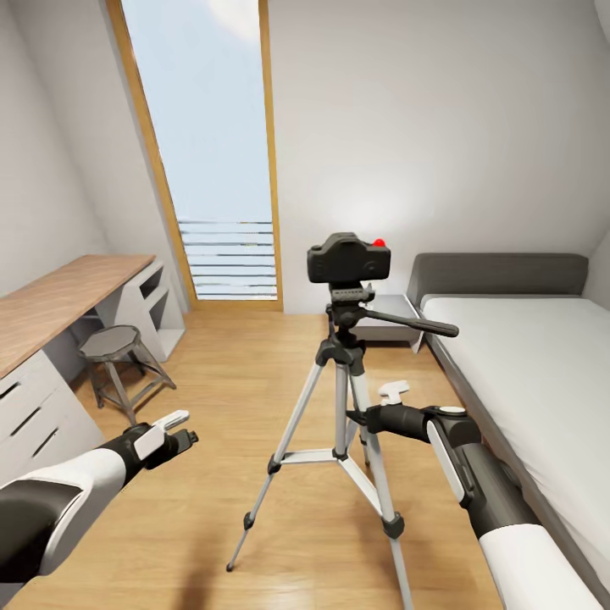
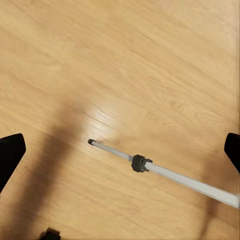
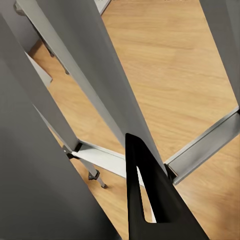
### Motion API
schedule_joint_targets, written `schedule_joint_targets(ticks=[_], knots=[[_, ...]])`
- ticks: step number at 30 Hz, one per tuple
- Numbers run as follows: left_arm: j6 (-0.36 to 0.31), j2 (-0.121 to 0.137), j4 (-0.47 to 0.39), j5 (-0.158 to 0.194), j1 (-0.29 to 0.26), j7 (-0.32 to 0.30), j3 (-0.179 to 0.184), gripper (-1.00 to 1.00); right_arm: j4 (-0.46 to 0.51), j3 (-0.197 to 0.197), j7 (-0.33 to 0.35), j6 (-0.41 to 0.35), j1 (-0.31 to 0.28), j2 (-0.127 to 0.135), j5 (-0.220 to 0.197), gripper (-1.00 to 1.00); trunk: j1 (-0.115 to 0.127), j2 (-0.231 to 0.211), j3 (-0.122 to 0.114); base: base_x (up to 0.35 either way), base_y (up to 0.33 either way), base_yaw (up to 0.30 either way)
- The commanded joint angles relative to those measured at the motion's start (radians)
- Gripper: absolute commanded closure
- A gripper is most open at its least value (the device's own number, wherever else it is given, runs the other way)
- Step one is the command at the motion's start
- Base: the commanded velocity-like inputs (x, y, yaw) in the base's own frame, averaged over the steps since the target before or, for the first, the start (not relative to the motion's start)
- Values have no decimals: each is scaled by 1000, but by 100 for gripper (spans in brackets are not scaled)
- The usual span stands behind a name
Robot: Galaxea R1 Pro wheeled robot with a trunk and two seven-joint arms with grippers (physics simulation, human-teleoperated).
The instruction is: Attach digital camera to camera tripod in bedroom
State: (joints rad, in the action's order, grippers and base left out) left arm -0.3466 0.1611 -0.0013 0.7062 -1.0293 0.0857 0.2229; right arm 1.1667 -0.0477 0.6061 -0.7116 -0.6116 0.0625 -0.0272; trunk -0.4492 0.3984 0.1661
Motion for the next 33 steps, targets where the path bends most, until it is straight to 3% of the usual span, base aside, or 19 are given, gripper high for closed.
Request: schedule_joint_targets(ticks=[1,9,29,30,33], knots=[[-6,3,-1,9,-7,2,8,-100,-5,-1,2,-8,0,4,3,100,-1,2,2,0,0,0],[-9,7,-2,7,13,0,9,-100,-6,-3,2,-2,0,23,-27,100,-1,2,2,0,0,0],[-11,6,-1,9,15,4,9,-100,-6,-3,1,-2,0,25,-32,100,-1,2,2,0,0,0],[-10,6,-1,9,15,4,9,-100,-96,-3,1,-2,0,25,58,100,-1,2,2,0,0,0],[-10,6,-2,9,15,3,9,-100,-96,-4,1,-2,0,25,58,100,-1,2,2,0,0,0]])
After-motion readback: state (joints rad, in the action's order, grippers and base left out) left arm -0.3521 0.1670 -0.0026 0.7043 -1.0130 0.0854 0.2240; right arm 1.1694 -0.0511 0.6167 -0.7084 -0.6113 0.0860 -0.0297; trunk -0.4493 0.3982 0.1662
